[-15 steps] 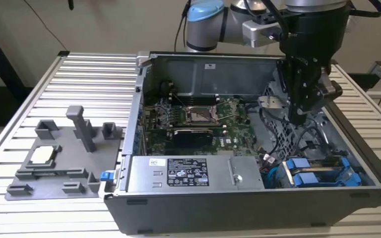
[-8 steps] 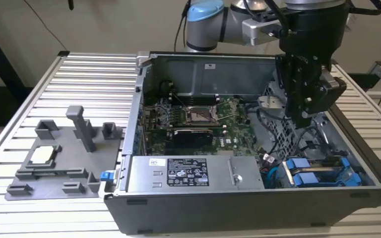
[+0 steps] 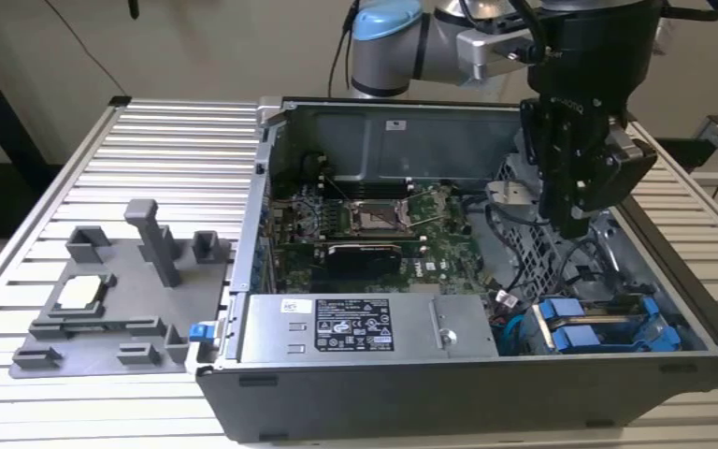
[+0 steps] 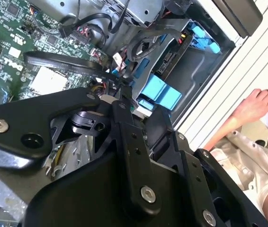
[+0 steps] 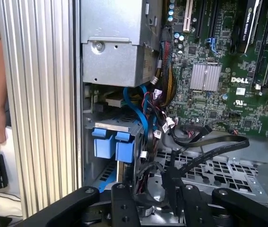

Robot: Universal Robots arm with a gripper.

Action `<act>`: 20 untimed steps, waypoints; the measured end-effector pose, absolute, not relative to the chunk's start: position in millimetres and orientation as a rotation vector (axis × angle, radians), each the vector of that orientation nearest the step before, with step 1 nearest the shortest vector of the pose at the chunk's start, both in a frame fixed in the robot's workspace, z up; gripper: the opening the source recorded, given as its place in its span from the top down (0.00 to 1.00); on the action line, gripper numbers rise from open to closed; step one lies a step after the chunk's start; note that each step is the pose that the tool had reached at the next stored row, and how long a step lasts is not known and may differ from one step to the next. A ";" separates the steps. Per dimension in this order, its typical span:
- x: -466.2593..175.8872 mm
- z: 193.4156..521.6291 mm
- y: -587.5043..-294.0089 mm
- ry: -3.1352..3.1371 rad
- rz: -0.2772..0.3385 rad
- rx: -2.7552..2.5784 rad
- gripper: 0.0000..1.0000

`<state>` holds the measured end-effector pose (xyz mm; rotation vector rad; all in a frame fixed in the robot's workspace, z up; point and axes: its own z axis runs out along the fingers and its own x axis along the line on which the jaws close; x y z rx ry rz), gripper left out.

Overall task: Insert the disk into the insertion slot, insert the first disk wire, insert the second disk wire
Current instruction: 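Insert the first disk wire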

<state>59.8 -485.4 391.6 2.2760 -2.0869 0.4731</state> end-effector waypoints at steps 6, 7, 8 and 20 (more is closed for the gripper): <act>58.9 392.2 -483.9 -2.077 0.488 2.268 0.59; 58.8 391.2 -483.0 -2.073 0.493 2.265 0.59; 58.7 389.9 -481.9 -2.070 0.497 2.263 0.59; 57.2 378.0 -478.6 -2.055 0.561 2.247 0.59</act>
